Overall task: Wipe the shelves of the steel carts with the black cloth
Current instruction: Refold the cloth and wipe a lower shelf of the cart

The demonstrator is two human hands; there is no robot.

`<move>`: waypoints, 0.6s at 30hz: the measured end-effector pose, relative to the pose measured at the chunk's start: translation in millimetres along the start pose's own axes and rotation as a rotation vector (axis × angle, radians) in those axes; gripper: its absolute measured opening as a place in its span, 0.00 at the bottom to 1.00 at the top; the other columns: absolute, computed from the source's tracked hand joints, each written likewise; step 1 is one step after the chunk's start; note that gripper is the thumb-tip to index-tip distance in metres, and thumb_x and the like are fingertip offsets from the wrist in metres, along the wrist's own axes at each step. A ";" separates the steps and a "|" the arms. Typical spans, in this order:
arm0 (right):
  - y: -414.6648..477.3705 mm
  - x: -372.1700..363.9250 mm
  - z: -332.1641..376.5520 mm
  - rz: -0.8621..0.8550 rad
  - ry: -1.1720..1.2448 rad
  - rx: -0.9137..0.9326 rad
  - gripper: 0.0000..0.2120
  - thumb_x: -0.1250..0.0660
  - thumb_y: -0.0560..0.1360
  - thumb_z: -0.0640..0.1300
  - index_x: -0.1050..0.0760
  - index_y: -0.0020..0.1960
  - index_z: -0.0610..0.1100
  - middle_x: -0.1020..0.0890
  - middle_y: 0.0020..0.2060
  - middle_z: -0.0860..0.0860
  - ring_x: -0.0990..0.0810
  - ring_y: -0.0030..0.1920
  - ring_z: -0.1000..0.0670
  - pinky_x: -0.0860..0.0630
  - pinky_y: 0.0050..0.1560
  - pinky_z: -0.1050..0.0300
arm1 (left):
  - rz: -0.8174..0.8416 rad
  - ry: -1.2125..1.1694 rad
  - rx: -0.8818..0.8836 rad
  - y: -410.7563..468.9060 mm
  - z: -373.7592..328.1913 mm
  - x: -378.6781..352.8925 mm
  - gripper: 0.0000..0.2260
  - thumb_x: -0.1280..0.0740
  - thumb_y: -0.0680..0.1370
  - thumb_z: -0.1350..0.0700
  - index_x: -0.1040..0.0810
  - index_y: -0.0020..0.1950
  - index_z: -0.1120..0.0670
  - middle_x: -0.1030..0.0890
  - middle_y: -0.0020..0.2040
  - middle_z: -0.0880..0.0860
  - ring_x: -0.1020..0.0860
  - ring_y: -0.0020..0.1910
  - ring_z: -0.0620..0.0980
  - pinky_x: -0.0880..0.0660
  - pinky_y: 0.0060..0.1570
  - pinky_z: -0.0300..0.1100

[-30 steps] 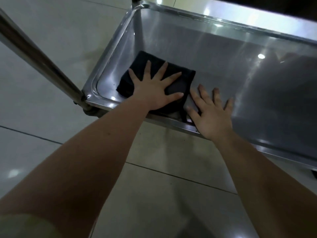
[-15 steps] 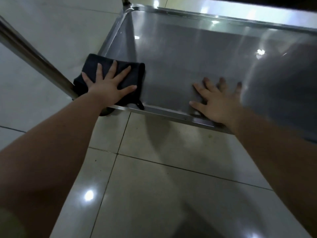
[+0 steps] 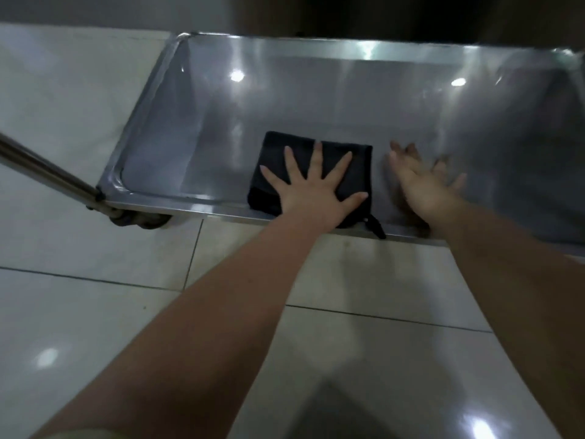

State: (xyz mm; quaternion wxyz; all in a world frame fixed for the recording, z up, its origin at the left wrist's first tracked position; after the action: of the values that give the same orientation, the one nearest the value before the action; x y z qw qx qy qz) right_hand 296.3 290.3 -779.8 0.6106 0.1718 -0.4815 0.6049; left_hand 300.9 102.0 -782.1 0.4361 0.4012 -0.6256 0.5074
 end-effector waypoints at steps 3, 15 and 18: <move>3.5 11.0 -7.5 -0.075 0.552 0.011 0.26 0.41 0.70 0.69 0.36 0.68 0.72 0.46 0.78 0.59 0.52 0.78 0.51 0.60 0.76 0.40 | 0.039 -0.021 0.029 0.5 -59.1 -5.5 0.36 0.57 0.73 0.24 0.66 0.76 0.34 0.69 0.78 0.51 0.70 0.73 0.71 0.67 0.57 0.80; 16.0 9.8 42.0 -0.130 -0.137 0.124 0.21 0.33 0.76 0.55 0.28 0.67 0.52 0.28 0.66 0.46 0.34 0.67 0.41 0.37 0.68 0.41 | -0.407 -0.139 -0.117 -25.3 -6.6 27.8 0.16 0.38 0.78 0.57 0.25 0.65 0.50 0.24 0.63 0.53 0.30 0.63 0.57 0.35 0.58 0.51; 3.0 20.7 60.3 -0.127 -0.273 0.229 0.16 0.33 0.78 0.51 0.24 0.62 0.44 0.25 0.60 0.43 0.29 0.62 0.40 0.27 0.60 0.49 | -0.377 -0.137 -0.081 -13.4 6.1 47.5 0.21 0.38 0.79 0.58 0.32 0.73 0.51 0.29 0.69 0.55 0.33 0.67 0.59 0.36 0.64 0.53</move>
State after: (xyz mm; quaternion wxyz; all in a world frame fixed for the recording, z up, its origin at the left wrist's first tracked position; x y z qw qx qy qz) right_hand 266.6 255.1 -735.6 0.5531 0.3506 -0.4760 0.5871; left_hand 298.6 91.0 -733.7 0.4954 0.5270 -0.5875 0.3628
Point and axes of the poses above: each hand's wrist, its own y-axis towards the middle knuckle, its own x-axis out of the back of the hand, z = x × y, the point moved 3 cm from there along y, towards the middle knuckle
